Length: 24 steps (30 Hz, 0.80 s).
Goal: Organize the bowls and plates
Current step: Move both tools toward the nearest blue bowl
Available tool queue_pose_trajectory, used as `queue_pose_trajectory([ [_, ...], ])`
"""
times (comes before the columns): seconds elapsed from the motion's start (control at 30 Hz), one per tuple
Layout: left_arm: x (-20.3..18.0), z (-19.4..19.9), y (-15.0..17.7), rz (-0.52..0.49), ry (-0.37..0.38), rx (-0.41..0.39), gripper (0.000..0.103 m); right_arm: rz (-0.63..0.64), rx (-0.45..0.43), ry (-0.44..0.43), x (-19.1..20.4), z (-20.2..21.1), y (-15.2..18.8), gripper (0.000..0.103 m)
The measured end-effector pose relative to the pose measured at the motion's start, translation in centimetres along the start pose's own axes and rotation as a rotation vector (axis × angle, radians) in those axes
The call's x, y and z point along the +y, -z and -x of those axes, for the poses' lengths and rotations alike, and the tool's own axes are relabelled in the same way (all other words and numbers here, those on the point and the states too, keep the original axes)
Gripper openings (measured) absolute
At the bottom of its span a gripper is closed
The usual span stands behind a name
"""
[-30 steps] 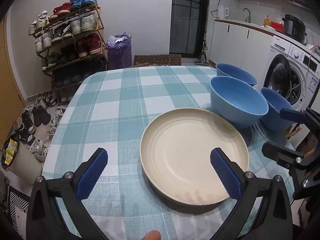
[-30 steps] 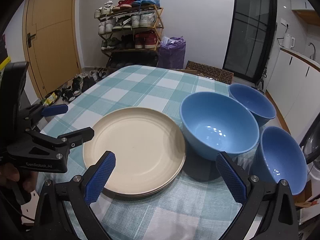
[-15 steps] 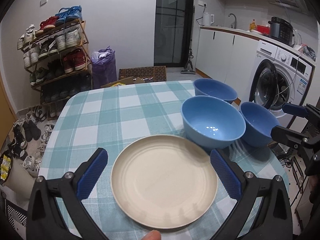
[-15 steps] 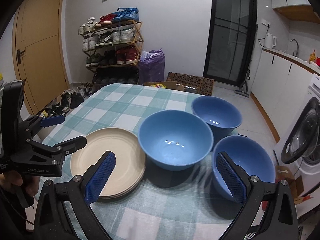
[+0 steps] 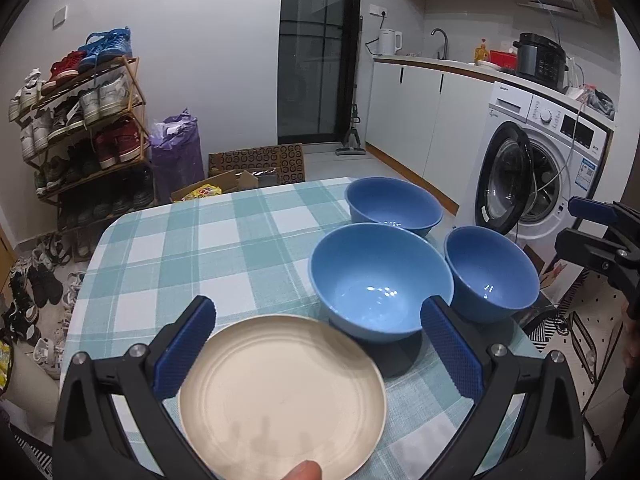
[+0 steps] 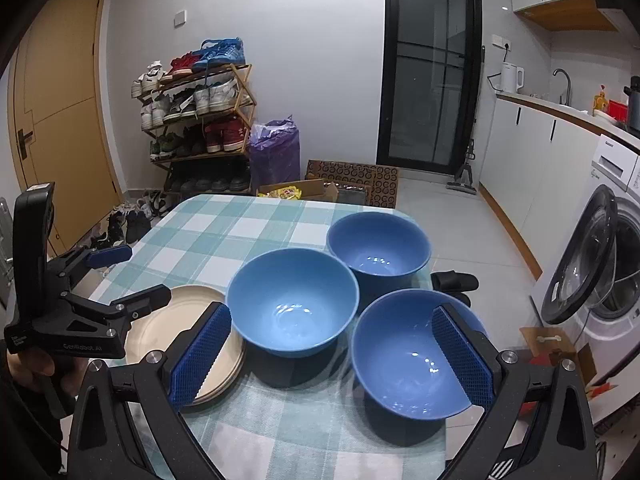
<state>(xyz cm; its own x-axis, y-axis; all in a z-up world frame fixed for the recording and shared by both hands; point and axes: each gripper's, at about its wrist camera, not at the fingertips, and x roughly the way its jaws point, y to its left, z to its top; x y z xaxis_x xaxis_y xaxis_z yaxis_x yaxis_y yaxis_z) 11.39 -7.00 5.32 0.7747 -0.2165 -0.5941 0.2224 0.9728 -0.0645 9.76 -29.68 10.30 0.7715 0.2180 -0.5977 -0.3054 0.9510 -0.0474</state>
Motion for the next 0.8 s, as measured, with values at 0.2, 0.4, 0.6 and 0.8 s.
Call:
queue_pose_trajectory([
  [0.2, -1.4, -1.0, -1.6, -0.018, 0.021, -0.003, 0.103, -0.014, -0.007, 0.018, -2.0, 0.7, -1.2, 0.102],
  [0.4, -2.4, -2.2, -3.2, -0.035, 0.044, 0.002, 0.103, -0.035, 0.006, 0.028, -4.0, 0.6, -2.1, 0.102],
  [0.6, -3.4, -3.3, -4.7, -0.066, 0.062, 0.011, 0.103, -0.051, 0.007, 0.037, -6.0, 0.4, -2.7, 0.102],
  [0.8, -4.1, -4.6, -6.3, -0.081, 0.075, 0.029, 0.103, -0.078, 0.014, 0.034, -8.4, 0.0, -3.4, 0.102],
])
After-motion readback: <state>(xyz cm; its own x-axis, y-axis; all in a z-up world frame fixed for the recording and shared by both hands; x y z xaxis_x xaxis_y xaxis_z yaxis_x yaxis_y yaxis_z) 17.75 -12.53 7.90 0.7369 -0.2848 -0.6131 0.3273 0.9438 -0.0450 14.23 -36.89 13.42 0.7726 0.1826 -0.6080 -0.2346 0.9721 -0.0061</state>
